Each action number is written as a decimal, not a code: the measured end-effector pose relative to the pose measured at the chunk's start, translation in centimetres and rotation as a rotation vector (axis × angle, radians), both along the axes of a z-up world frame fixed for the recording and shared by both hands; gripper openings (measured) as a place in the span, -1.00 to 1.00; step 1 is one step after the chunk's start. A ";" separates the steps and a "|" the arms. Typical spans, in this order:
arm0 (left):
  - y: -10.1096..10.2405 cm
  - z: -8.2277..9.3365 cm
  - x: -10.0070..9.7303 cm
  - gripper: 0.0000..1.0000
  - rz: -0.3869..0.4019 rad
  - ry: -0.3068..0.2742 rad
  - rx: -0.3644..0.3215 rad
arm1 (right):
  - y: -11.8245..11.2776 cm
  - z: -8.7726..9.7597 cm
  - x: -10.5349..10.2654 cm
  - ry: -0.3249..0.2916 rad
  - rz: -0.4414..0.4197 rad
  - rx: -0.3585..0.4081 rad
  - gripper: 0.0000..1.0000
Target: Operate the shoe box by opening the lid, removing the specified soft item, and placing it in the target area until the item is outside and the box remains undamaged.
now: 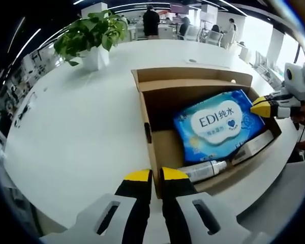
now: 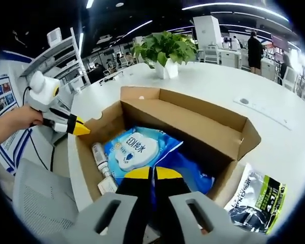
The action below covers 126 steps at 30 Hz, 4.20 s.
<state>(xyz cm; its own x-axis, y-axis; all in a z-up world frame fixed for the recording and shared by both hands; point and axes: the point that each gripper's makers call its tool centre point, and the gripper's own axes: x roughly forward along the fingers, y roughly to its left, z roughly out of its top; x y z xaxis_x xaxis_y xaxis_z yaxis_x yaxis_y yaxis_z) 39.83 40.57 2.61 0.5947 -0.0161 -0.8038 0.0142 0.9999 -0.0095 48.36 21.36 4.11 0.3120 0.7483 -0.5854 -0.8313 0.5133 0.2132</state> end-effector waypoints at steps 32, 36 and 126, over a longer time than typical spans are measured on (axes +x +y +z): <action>-4.9 2.7 3.3 -0.59 -0.220 -0.043 0.071 | -2.2 -0.6 0.2 -0.032 0.003 -0.073 -1.00; -5.8 1.5 3.6 -0.59 -0.225 -0.018 0.003 | -2.4 -1.1 0.3 -0.032 0.005 -0.092 -1.00; -10.3 5.6 5.4 -1.00 -0.288 -0.043 -0.087 | -4.8 4.6 0.4 0.034 -0.110 0.045 -1.00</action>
